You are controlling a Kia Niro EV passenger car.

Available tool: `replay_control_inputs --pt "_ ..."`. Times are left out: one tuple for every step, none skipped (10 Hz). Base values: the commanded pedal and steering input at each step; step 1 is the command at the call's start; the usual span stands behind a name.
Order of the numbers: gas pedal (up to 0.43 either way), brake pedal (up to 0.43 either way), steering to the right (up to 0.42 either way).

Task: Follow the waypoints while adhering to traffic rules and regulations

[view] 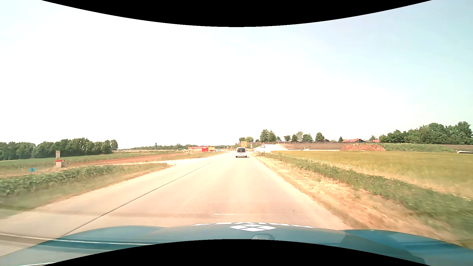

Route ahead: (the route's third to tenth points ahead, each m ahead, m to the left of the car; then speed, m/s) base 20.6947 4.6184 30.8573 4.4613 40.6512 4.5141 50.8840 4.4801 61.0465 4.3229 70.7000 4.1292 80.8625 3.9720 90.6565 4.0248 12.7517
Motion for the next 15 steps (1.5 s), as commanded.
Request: replay_control_inputs --pt "0.079 0.0 -0.003" --pt "0.079 0.0 -0.004" --pt "0.079 0.0 -0.005" --pt "0.079 0.0 -0.007" --pt "0.079 0.0 -0.007" --pt "0.079 0.0 -0.007" --pt "0.067 0.0 -0.007" --pt "0.067 0.0 -0.008" --pt "0.059 0.0 -0.008" --pt "0.047 0.0 -0.008" --pt "0.0 0.0 -0.008" --pt "0.0 0.0 -0.008" --pt "0.0 0.0 -0.008" --pt "0.0 0.0 -0.007" --pt "0.0 0.0 -0.007"
